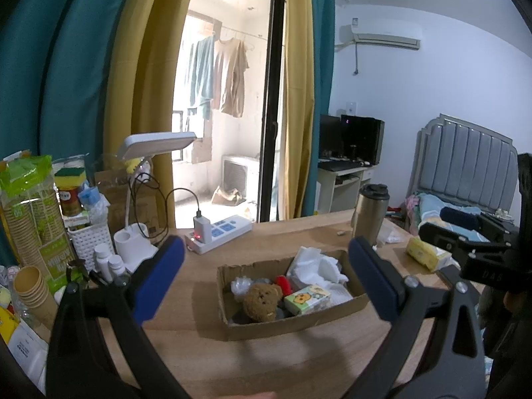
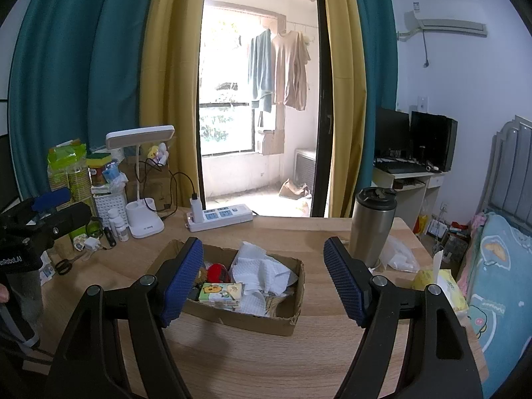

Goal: Organize soft objects

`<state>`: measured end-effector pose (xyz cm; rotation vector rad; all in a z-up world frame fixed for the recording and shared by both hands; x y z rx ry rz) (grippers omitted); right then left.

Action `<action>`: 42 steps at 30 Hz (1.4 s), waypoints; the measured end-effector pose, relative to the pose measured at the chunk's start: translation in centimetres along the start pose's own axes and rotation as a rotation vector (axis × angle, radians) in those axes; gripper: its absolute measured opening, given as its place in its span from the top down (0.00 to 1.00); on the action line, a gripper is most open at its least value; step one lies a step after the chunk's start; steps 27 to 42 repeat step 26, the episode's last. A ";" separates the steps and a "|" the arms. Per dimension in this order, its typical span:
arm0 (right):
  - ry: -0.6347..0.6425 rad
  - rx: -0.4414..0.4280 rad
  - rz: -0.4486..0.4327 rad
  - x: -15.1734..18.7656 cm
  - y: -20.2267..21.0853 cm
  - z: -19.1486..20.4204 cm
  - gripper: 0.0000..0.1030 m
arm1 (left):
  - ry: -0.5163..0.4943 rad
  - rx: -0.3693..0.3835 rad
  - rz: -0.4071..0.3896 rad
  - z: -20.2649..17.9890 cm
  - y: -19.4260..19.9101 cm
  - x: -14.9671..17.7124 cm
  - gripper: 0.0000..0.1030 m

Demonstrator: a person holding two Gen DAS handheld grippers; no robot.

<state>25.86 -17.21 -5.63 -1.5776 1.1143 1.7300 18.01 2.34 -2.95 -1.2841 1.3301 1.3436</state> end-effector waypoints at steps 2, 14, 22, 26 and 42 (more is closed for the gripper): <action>0.001 0.000 0.000 0.0 0.0 0.0 0.24 | 0.000 0.000 0.000 0.0 0.0 0.0 0.03; 0.006 -0.006 -0.002 -0.5 0.2 0.3 0.24 | 0.006 0.000 0.004 0.0 0.3 -0.1 0.03; 0.005 -0.008 -0.002 -0.5 0.2 0.3 0.24 | 0.004 0.005 0.005 -0.1 0.2 -0.3 0.03; 0.005 -0.009 -0.002 -0.5 0.2 0.4 0.24 | -0.002 0.016 0.011 -0.5 0.0 -0.1 0.03; 0.005 -0.009 -0.002 -0.5 0.2 0.4 0.24 | -0.002 0.016 0.011 -0.5 0.0 -0.1 0.03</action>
Point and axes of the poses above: each gripper's, at about its wrist camera, not at the fingertips, and y roughly against the way its jaws point, z to its left, x to its underside, the point moved 10 cm from there along -y, roughly the way its jaws point, and after that the axes turned 9 degrees about -z, right-handed, at the moved point
